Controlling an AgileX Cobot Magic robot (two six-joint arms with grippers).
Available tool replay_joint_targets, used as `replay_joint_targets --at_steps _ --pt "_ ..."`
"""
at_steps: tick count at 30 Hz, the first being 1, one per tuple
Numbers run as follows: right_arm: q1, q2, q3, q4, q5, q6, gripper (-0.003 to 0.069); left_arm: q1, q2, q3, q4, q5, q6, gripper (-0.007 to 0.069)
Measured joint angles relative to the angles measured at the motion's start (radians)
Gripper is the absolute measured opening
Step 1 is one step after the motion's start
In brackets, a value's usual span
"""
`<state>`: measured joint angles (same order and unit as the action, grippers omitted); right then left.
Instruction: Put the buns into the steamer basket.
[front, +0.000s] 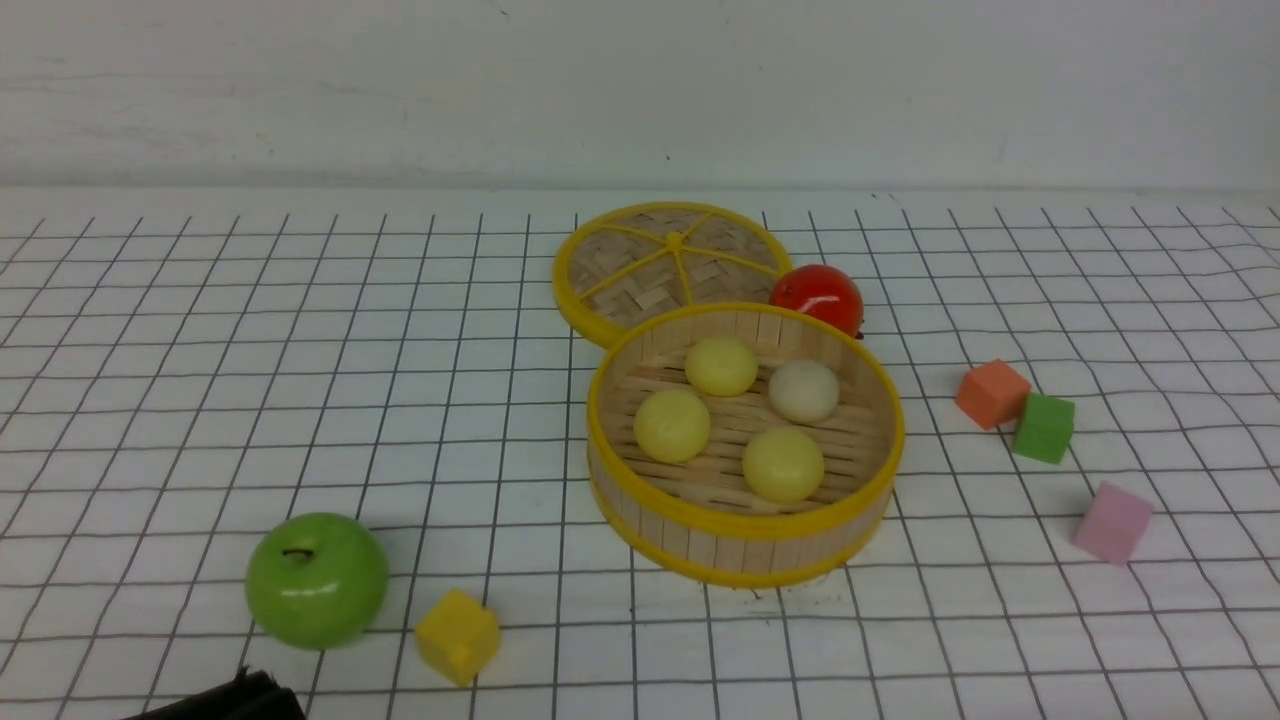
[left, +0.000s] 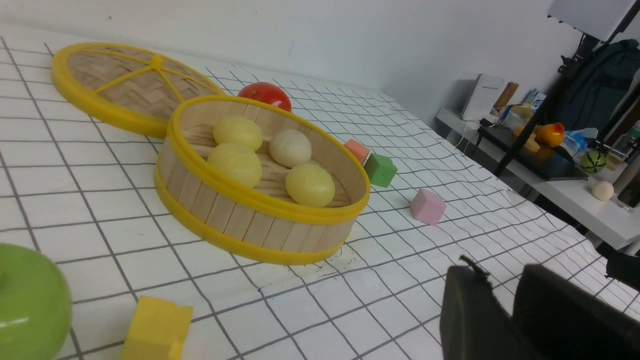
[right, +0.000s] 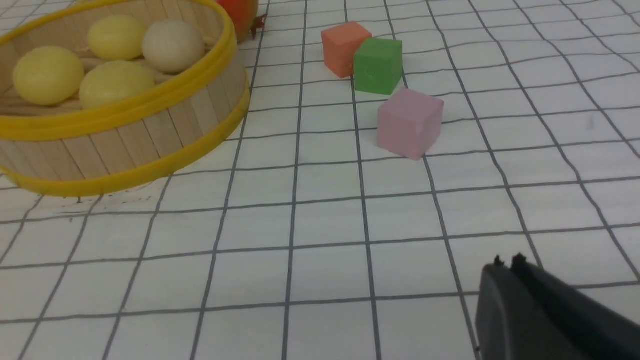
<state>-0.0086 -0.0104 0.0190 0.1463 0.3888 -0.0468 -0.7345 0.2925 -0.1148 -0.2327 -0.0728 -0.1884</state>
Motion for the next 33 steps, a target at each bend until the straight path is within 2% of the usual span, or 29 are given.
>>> replay_joint_targets --at_steps 20,22,23,25,29,30,33 --pt "0.000 0.000 0.000 0.000 0.000 -0.001 0.0003 0.019 0.000 0.006 0.011 -0.013 0.020 0.0158" --pt "0.000 0.000 0.000 0.000 0.000 -0.001 0.0003 0.084 -0.007 0.006 0.019 -0.016 0.038 0.0154" --pt "0.000 0.000 0.000 0.000 0.000 -0.001 0.0005 0.170 -0.028 0.006 0.026 -0.001 0.043 0.0141" --pt "0.000 0.000 0.000 0.000 0.000 -0.001 0.0008 0.265 -0.072 0.011 0.036 0.030 0.043 0.0112" --pt "0.000 0.000 0.000 0.001 0.000 -0.001 0.0012 0.480 -0.197 0.048 0.072 0.151 0.035 0.0009" --pt "0.000 0.000 0.000 0.001 0.000 -0.001 0.0013 0.522 -0.239 0.068 0.079 0.185 0.034 -0.0013" --pt "0.000 0.000 0.000 0.001 0.000 -0.001 0.0014 0.594 -0.294 0.122 0.084 0.250 0.034 -0.0013"
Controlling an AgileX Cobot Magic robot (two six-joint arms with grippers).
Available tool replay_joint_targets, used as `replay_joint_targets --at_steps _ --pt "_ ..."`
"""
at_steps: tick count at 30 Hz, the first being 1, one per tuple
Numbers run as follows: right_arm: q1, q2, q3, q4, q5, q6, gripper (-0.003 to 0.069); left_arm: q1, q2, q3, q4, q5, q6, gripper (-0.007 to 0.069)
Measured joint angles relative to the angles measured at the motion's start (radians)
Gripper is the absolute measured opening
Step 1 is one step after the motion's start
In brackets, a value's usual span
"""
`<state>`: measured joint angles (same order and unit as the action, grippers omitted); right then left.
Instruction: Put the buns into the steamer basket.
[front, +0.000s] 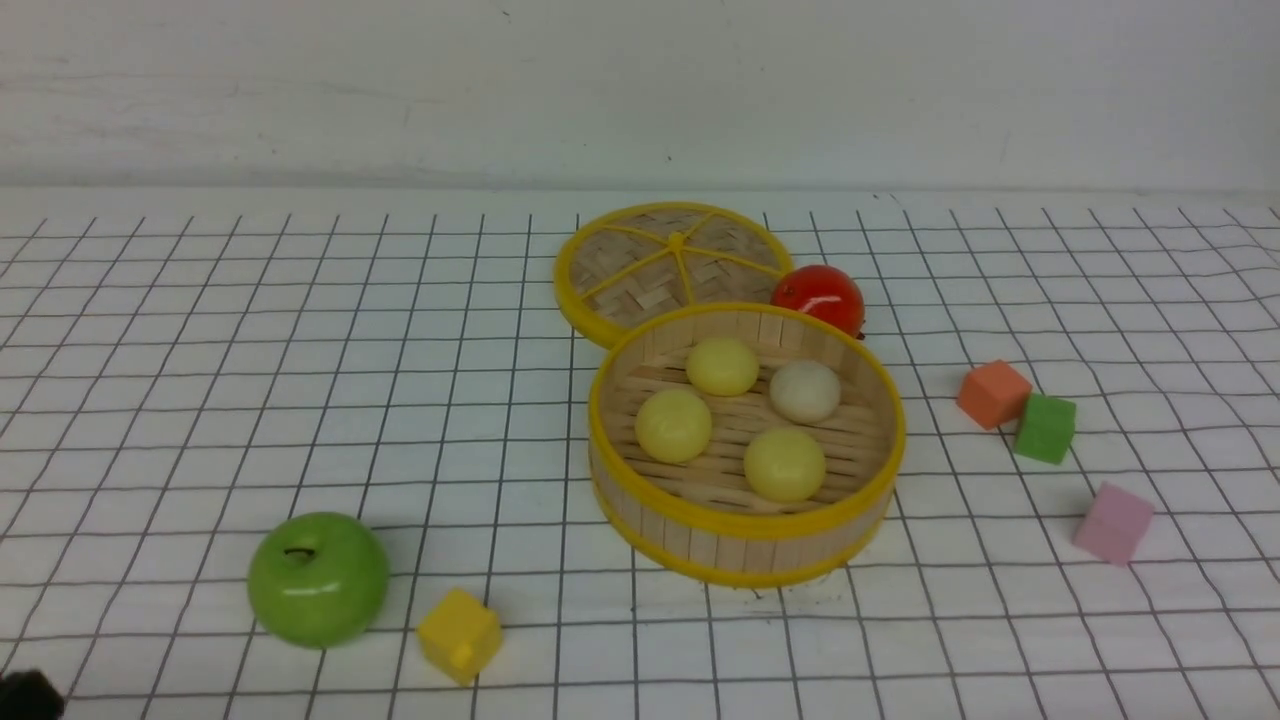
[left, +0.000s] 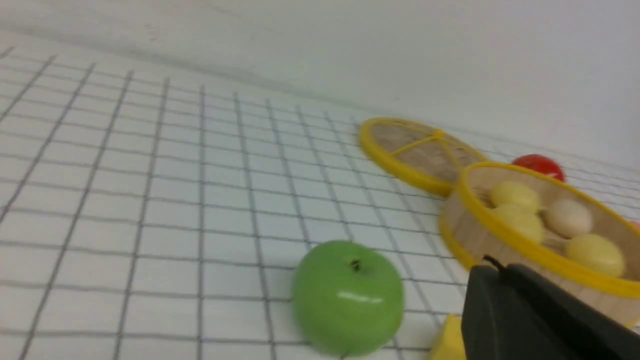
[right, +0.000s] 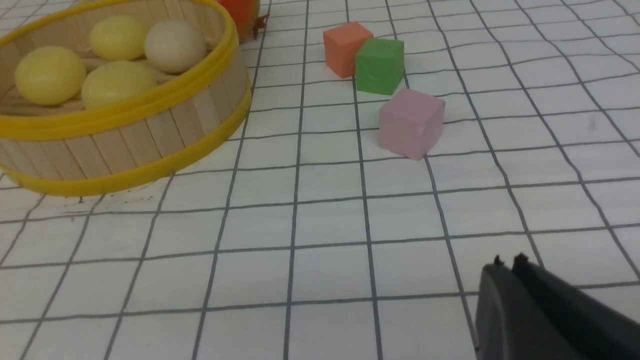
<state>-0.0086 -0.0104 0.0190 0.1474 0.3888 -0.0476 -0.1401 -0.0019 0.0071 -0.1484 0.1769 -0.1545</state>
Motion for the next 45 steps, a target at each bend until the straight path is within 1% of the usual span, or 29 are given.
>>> replay_joint_targets --at_steps 2,4,7,45 --pt "0.000 -0.001 0.000 0.000 0.000 0.000 0.0014 0.016 -0.007 0.016 0.004 0.064 -0.001 -0.0013" --pt "0.000 -0.001 0.000 0.000 0.000 0.000 0.0014 0.016 -0.008 0.021 0.007 0.161 -0.001 -0.0013" --pt "0.000 -0.001 0.000 0.000 0.000 0.000 0.0014 0.016 -0.008 0.024 0.006 0.201 -0.001 -0.0013" --pt "-0.001 -0.001 0.000 0.000 0.000 0.000 0.0052 0.016 -0.008 0.024 0.006 0.206 -0.001 -0.0013"
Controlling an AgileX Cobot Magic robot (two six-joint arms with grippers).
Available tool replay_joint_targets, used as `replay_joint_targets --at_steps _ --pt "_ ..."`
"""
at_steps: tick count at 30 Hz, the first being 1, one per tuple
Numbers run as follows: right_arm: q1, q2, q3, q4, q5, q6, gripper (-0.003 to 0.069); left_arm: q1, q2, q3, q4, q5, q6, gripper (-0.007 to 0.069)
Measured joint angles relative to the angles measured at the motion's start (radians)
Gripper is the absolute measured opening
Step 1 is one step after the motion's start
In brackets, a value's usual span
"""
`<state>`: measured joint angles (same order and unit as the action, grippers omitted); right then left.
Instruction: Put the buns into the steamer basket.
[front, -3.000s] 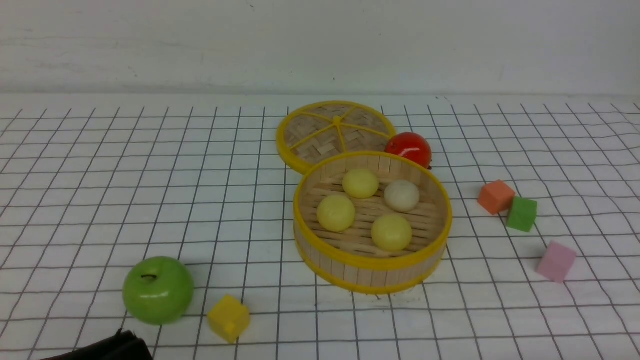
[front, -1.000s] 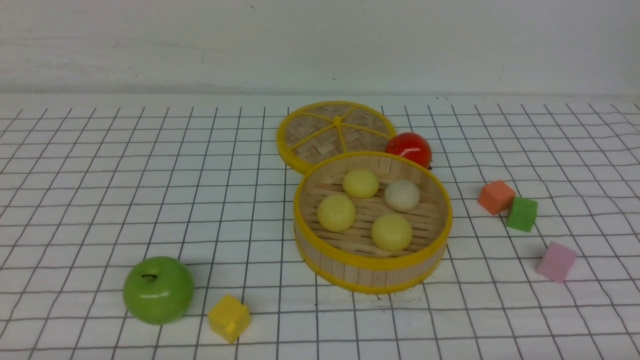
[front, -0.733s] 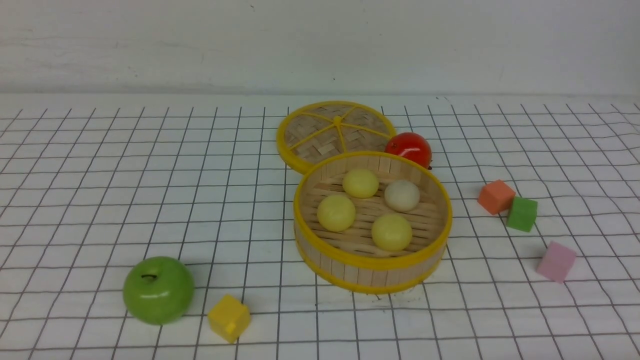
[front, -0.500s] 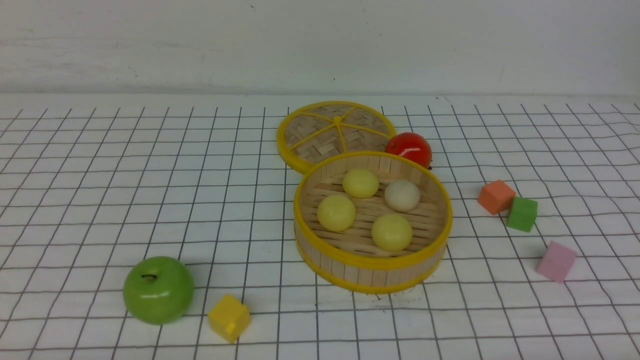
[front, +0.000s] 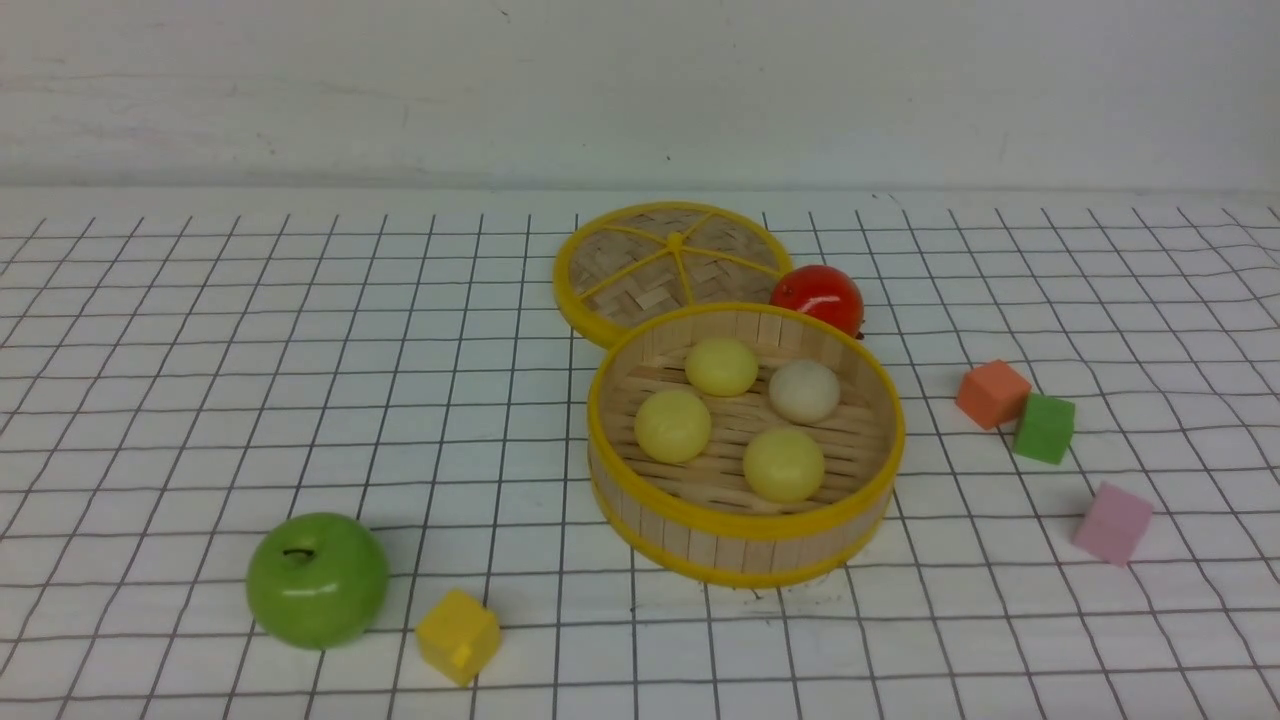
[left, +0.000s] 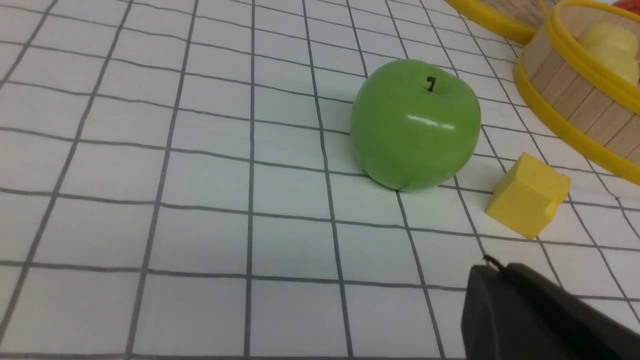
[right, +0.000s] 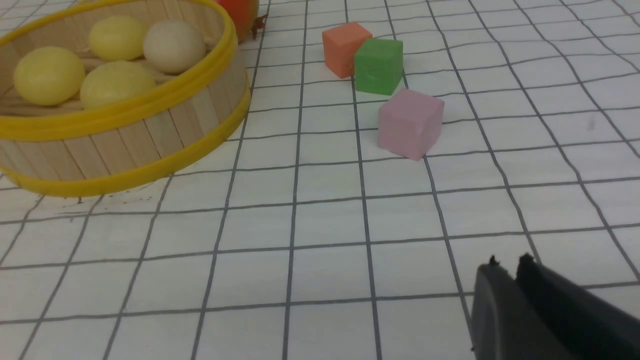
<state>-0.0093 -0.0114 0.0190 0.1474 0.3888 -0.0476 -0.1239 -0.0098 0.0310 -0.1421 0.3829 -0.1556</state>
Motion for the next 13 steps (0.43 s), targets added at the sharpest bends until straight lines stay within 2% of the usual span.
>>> replay_joint_targets --at_steps 13 --pt "0.000 0.000 0.000 0.000 0.000 0.000 0.0073 0.000 0.000 0.000 0.000 0.000 0.000 -0.0004"
